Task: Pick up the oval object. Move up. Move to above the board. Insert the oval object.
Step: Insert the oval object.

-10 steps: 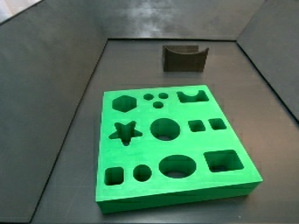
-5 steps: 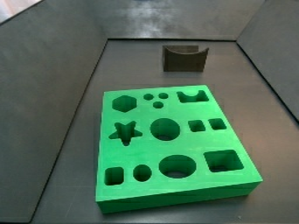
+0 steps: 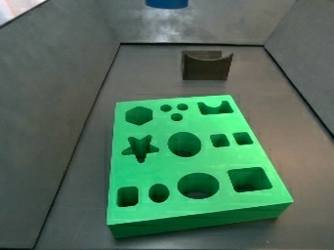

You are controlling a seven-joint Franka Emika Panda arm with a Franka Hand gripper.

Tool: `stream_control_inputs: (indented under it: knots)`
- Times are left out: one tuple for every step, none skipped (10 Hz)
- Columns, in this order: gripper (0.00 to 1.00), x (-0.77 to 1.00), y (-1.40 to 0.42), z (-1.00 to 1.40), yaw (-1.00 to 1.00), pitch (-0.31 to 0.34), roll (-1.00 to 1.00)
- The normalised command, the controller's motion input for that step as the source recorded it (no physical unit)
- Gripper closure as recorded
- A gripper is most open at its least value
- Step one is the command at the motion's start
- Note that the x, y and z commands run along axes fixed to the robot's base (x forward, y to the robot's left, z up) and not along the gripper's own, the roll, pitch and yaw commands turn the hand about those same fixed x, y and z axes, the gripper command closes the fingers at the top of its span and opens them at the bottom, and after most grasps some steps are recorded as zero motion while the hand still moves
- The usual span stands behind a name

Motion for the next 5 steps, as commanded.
stream_control_inputs:
  knots:
    - [1.00,-0.10,-0.30,-0.03,0.00,-0.017,0.02]
    - [1.00,0.00,-0.42,-0.05,0.02,0.000,0.09]
    - [1.00,0.01,-0.31,-0.05,0.06,0.000,0.05]
    - [1.00,0.12,-0.34,-0.07,0.10,0.000,0.08]
    - [1.00,0.19,-0.32,-0.09,0.11,0.000,0.09]
